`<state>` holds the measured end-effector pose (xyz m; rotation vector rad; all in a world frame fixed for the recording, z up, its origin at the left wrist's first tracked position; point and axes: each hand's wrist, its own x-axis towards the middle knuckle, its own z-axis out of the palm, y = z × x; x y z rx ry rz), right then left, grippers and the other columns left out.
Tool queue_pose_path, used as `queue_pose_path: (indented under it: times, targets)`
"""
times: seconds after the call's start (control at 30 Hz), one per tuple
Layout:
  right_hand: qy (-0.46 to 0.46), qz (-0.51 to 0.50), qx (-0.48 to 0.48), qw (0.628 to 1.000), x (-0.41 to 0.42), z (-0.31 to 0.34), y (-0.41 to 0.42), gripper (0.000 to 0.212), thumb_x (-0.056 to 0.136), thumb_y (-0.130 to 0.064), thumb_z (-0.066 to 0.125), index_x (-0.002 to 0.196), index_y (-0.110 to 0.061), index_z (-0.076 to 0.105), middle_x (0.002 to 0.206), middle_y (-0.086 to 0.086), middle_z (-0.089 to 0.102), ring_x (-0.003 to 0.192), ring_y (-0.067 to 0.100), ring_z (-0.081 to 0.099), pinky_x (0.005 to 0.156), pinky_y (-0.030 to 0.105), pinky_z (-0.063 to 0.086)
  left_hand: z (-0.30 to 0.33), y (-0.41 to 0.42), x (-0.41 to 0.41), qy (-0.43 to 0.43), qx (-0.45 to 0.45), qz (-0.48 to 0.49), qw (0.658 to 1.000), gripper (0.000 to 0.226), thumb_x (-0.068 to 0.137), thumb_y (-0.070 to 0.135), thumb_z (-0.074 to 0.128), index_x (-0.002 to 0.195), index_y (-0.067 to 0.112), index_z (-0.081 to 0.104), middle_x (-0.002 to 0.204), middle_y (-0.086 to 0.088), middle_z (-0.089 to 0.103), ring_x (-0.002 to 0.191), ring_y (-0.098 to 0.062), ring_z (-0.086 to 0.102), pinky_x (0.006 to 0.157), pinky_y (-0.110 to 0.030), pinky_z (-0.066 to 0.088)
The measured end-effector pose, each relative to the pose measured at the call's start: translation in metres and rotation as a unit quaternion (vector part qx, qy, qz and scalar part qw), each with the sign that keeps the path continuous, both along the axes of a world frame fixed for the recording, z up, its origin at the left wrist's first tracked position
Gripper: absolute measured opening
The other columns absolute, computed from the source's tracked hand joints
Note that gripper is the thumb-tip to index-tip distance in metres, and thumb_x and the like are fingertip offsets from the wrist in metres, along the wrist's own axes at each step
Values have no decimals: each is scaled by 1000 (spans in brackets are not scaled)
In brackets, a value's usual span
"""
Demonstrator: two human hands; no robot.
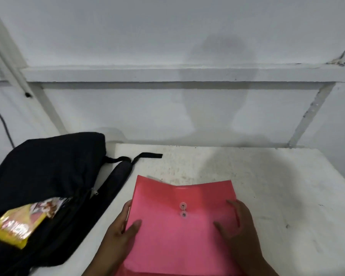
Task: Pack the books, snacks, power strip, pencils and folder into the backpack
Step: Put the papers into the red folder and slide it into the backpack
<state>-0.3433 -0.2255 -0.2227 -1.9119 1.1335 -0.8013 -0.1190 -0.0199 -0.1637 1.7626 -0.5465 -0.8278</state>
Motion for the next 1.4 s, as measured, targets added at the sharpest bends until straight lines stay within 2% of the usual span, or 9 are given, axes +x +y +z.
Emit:
queue_pose_path:
  times: [0.17,0.3,0.47,0.63,0.83,0.97,1.1,1.27,1.4]
  targets:
    - [-143,22,241,960,-14,9,-13,83,77,1,80,141,-33,41,123,-13,65,100,10,71,90,41,56,-2,33,-18,18,-14,114,993,58,95,2,61,127,49,54,105,-1,77,96,-20,74,85,-38,55]
    - [-158,157,428,876,-12,19,-15,83,64,-30,91,137,-16,54,117,11,72,105,32,70,90,50,56,2,62,-22,34,-61,189,979,65,89,-2,64,133,46,56,102,-14,76,98,-35,72,95,-52,53]
    - [-140,244,493,823,25,43,5,39,93,-10,58,130,-22,57,117,14,71,105,36,70,83,53,58,22,97,-12,2,-93,251,964,64,90,1,63,121,57,59,113,-1,75,107,-31,69,95,-53,51]
    - [-134,318,496,797,71,57,43,43,96,-12,56,137,-25,49,126,16,66,114,39,65,92,60,53,54,145,11,-35,-111,287,951,64,87,7,67,132,51,56,119,-1,72,106,-31,69,90,-54,55]
    - [-199,307,450,814,124,84,116,35,98,-6,53,130,-20,55,119,15,70,108,36,68,83,51,58,64,221,69,122,-217,297,922,37,100,42,43,128,30,65,114,-5,73,100,-34,69,71,-45,61]
    - [-270,222,443,826,155,92,163,34,96,-7,57,127,-19,58,118,11,71,105,33,70,80,50,60,26,261,123,-153,-98,326,928,23,100,22,56,102,39,71,108,-1,72,107,-35,65,91,-48,54]
    - [-349,128,415,830,187,95,202,40,93,-12,60,131,-23,55,120,8,71,105,33,69,77,51,61,-10,280,172,-478,57,74,873,28,82,52,65,109,47,66,123,20,61,122,-15,51,95,-33,40]
    - [-395,34,377,837,199,95,247,41,96,-12,57,136,-24,53,127,6,67,113,32,66,87,57,56,-41,296,216,-541,189,-113,812,56,73,78,52,117,47,66,132,20,51,136,-16,33,100,-47,20]
    - [-396,-49,346,849,179,97,283,38,98,-12,56,133,-23,53,125,7,68,109,32,67,81,50,60,-49,282,233,-576,126,-136,796,39,81,58,50,86,28,75,84,12,60,87,-19,57,69,-35,43]
